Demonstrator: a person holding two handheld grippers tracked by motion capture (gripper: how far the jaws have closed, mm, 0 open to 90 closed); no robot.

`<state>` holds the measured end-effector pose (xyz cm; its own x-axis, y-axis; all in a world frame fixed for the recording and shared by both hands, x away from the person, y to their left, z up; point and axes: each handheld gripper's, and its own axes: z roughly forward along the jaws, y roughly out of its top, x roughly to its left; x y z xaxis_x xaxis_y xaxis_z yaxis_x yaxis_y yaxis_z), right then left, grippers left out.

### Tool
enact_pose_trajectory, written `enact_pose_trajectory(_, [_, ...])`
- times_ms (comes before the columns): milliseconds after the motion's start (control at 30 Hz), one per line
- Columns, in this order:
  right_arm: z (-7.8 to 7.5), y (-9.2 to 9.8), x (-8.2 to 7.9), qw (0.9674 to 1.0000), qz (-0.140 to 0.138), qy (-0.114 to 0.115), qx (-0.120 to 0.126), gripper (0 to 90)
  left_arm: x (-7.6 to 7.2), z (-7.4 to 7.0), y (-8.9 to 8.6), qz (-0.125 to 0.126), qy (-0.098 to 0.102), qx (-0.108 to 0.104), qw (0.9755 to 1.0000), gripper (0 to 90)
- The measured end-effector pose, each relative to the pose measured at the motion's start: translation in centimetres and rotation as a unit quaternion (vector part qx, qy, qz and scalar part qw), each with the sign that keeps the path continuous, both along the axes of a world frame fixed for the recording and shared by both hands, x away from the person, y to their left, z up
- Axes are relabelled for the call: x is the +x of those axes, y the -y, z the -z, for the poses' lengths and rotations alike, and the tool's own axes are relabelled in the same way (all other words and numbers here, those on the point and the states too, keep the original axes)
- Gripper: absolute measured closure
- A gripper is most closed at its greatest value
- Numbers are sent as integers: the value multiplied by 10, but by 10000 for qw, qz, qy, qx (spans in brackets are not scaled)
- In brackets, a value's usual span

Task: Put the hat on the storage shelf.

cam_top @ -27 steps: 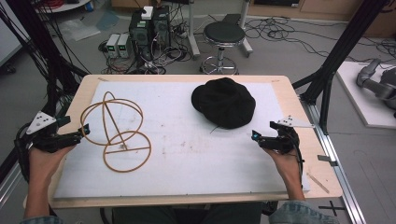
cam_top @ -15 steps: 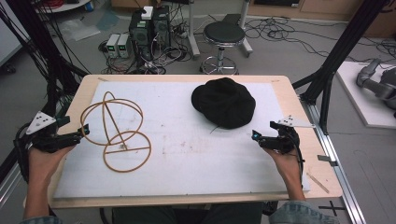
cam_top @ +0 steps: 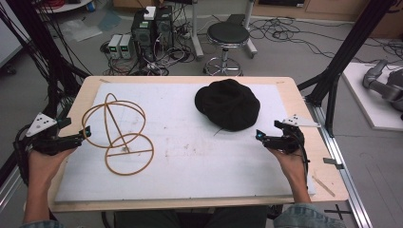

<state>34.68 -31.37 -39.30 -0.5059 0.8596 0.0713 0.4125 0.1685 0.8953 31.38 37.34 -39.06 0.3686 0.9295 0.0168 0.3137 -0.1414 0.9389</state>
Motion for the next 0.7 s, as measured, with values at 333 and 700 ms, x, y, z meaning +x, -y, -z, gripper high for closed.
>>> enact_pose_trajectory(333, [-18,-5,15,9999,-58,94,-71,113,0,0,0,5,-9,11,10000,188])
enact_pose_trajectory(700, [-25,-12,31,9998,-162,25,-138,113,0,-1,0,5,-16,21,10000,188])
